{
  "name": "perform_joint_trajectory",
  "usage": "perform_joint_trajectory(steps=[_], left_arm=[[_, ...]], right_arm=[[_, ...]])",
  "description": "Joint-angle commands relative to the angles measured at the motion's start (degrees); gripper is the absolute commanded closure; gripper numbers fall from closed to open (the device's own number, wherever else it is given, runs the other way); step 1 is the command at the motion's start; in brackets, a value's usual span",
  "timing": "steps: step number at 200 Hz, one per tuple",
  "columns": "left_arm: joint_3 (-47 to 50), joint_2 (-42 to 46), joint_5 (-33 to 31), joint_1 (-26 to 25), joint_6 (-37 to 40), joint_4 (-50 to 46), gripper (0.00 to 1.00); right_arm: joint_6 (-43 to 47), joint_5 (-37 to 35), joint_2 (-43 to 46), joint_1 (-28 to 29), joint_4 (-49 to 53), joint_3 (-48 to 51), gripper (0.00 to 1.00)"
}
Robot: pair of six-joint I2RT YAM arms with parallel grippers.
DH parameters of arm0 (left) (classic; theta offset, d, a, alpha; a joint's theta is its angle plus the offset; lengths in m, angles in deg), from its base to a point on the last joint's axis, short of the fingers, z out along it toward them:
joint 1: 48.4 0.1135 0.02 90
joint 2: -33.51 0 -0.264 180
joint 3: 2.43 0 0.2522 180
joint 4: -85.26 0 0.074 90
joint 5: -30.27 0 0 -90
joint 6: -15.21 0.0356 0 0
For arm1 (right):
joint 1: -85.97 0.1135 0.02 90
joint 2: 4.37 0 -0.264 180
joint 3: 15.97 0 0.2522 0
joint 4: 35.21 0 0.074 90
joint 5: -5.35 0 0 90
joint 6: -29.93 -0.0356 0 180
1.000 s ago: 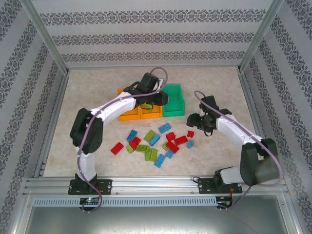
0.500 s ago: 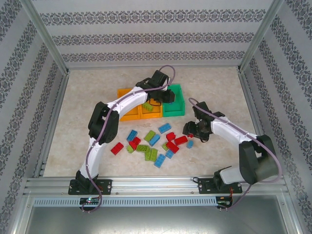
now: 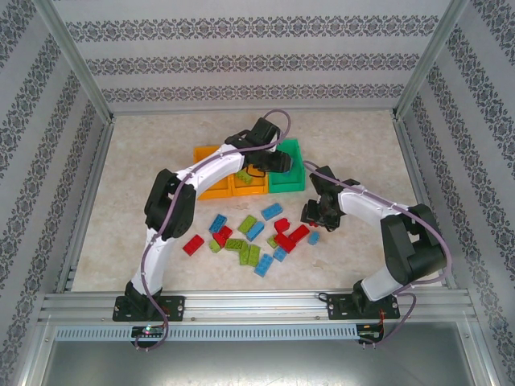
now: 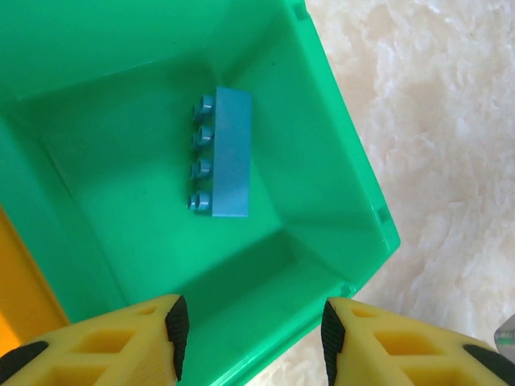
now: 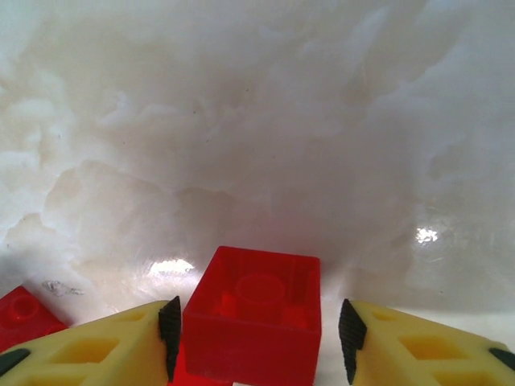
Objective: Sort the legos into containers by color
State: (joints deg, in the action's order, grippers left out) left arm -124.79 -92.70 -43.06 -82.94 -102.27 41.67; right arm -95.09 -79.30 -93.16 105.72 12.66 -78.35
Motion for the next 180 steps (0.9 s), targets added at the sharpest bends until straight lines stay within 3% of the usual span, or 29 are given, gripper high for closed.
perform_joint_trajectory(steps=[1, 41, 65, 100, 132, 152, 180], left_arm=[[2.46, 4.76, -2.00, -0.70, 0.72, 0.21, 0.51], [7.71, 8.90, -5.16, -0.57, 0.90, 1.45, 0.51], [12.94, 13.12, -7.90, 0.03, -0.94, 3.83, 0.50], [28.28, 24.13, -10.31, 2.88, -6.00, 13.61, 0.33], [40.03, 33.96, -17.71, 6.23, -7.25, 13.40, 0.22], [45.95, 39.24, -21.67, 8.73, -8.48, 10.05, 0.17], [53.13, 46.37, -23.59, 12.54, -10.43, 5.34, 0.14]], right_arm=[[0.46, -1.83, -1.02, 0.42, 0.79, -1.56, 0.50], [0.40, -3.39, 0.64, 1.14, 0.87, -1.81, 0.67], [0.81, -4.92, 3.22, 2.85, 0.42, -2.97, 0.70], [1.64, -4.35, 6.53, 5.78, -2.25, -7.14, 0.72], [0.31, 6.50, 4.45, 7.47, -11.81, -11.72, 0.72], [-1.44, 14.74, -1.46, 8.90, -18.13, -16.76, 0.72], [-1.04, 18.86, -11.64, 13.15, -19.25, -28.67, 0.72]])
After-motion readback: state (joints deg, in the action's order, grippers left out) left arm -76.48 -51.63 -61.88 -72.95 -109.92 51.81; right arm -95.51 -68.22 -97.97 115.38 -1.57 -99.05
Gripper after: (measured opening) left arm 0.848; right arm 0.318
